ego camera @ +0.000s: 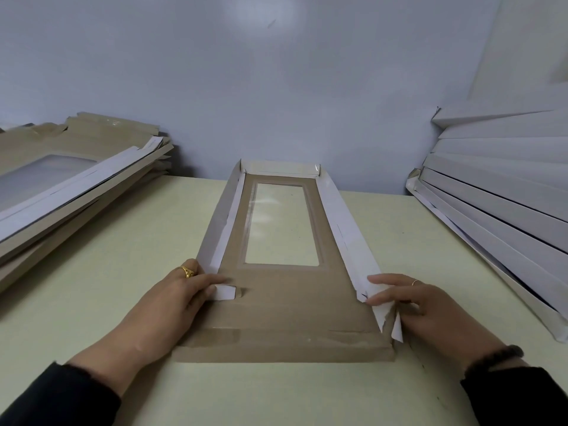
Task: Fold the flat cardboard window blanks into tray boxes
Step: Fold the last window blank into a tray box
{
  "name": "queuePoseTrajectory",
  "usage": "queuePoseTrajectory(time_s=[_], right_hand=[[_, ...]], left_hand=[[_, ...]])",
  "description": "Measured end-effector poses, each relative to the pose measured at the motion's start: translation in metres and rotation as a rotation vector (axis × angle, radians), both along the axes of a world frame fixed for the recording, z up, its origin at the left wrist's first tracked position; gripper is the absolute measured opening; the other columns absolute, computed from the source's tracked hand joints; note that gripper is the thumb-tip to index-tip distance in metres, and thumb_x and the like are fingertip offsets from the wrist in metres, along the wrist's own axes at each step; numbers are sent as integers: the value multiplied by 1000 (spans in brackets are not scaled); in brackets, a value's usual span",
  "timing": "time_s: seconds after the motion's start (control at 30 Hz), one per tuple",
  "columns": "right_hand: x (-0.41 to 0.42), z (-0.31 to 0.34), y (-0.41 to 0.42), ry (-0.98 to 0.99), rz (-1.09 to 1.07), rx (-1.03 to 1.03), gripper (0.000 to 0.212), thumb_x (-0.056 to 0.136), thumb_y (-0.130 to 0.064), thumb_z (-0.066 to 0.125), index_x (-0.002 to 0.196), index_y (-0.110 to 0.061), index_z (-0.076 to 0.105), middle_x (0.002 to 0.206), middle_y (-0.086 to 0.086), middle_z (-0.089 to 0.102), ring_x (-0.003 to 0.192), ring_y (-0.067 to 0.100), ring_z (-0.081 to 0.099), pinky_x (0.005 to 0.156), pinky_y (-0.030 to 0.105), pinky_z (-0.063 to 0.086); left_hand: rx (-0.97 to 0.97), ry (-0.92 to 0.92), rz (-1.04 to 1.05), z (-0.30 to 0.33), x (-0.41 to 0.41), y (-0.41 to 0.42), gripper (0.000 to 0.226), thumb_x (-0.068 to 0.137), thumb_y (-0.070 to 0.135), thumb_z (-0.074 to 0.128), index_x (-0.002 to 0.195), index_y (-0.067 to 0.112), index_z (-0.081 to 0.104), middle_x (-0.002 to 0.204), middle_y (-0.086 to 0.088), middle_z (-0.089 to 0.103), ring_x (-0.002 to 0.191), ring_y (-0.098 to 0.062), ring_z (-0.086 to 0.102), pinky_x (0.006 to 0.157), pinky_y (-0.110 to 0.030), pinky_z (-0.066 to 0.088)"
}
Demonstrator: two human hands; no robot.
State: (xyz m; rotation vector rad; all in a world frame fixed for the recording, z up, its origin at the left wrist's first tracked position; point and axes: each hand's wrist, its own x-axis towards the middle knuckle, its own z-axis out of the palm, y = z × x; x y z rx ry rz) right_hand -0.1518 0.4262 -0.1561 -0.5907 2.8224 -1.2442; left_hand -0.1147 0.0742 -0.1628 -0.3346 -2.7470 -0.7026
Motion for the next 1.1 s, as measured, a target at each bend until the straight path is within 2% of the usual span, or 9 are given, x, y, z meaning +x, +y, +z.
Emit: queuePoseTrajectory(time_s=[0.23,0.43,0.53,0.63,0.77,0.83,0.9,1.0,1.1], right_hand=[[4,10,11,-153,2,-152,47,82,13,52,80,-26,78,106,-28,64,98,-17,55,77,-5,34],[6,11,16,-279,-8,-349,22,85,-5,59,88,-18,77,102,-16,70,101,-9,59,73,-2,38],[8,11,7,-243,-62,-341,15,83,-8,64,82,-16,76,86,-3,73,80,4,65,67,6,44],[9,8,-10,-27,-164,-378,20,75,3,70,71,-16,66,66,-3,67,61,5,59,59,8,42],[10,2,-33,432,-178,30,34,67,6,74,63,-16,49,61,-4,55,66,10,49,59,15,37],[11,2,-37,619,-106,226,32,62,12,75,62,-12,54,61,0,56,68,14,43,61,21,34],[14,3,-36,719,-49,328,26,60,17,67,66,-8,60,63,1,60,67,14,42,61,23,35],[20,5,-29,673,14,421,49,53,14,37,83,-11,67,82,-3,67,74,12,51,66,21,39],[24,6,-19,472,112,438,79,44,13,38,111,-23,59,116,-20,57,104,3,48,87,17,35]], left_hand=[[47,-38,-38,2,1,-2,36,97,18,41,109,49,55,85,13,42,82,2,46,67,-13,36],[54,-43,-38,2,2,-2,35,97,17,40,111,43,58,87,12,42,82,0,47,69,-15,36],[57,-26,-17,1,2,-2,34,97,15,41,122,28,59,88,14,42,83,-1,48,71,-14,35],[67,-24,-19,1,3,-1,37,96,11,41,128,25,54,88,14,42,85,0,47,73,-12,35],[126,29,-28,4,7,-1,41,92,6,49,108,43,53,88,19,51,85,2,49,71,-8,37],[141,43,-7,6,8,-2,38,89,5,54,89,43,48,93,19,53,79,-1,50,67,-11,38],[139,60,-5,7,9,-3,39,86,1,58,85,38,47,89,17,55,74,-4,50,64,-16,39],[154,71,1,15,11,-4,39,82,-2,63,76,36,57,91,17,57,77,-5,53,68,-21,42],[223,57,-18,20,12,-8,46,81,-6,63,71,38,68,100,24,58,79,3,57,68,-7,40]])
